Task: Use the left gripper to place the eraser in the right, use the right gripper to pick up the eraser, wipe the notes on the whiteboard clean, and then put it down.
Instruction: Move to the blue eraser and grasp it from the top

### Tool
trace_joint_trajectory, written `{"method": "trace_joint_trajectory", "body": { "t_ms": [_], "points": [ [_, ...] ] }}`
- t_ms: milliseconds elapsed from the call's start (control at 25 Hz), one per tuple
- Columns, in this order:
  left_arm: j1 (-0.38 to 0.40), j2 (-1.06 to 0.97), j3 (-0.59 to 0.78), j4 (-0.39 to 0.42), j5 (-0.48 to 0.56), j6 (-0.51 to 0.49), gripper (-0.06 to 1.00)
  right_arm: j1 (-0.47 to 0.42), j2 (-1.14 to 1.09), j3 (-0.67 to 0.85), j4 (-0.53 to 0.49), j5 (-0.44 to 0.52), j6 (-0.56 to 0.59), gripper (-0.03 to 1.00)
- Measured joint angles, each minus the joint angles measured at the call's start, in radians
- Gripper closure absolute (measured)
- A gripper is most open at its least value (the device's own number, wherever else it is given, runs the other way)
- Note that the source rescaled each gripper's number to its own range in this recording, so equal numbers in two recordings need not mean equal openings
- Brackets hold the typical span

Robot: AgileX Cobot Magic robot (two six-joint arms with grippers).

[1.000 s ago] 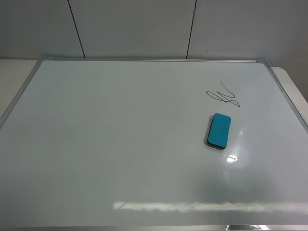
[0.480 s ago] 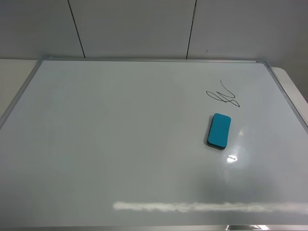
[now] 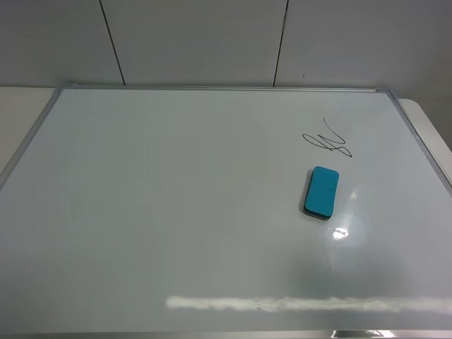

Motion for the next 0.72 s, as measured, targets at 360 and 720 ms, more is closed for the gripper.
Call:
{"method": "trace_joint_trajectory", "body": {
  "t_ms": [360, 720],
  "points": [
    [0.000, -0.086, 0.114, -0.078, -0.041, -0.005, -0.06, 0.000, 0.000, 0.000, 0.000, 0.000, 0.000, -0.03],
    [0.000, -0.087, 0.114, -0.082, -0.047, -0.001, -0.06, 0.000, 0.000, 0.000, 0.000, 0.000, 0.000, -0.03]
  ]
}}
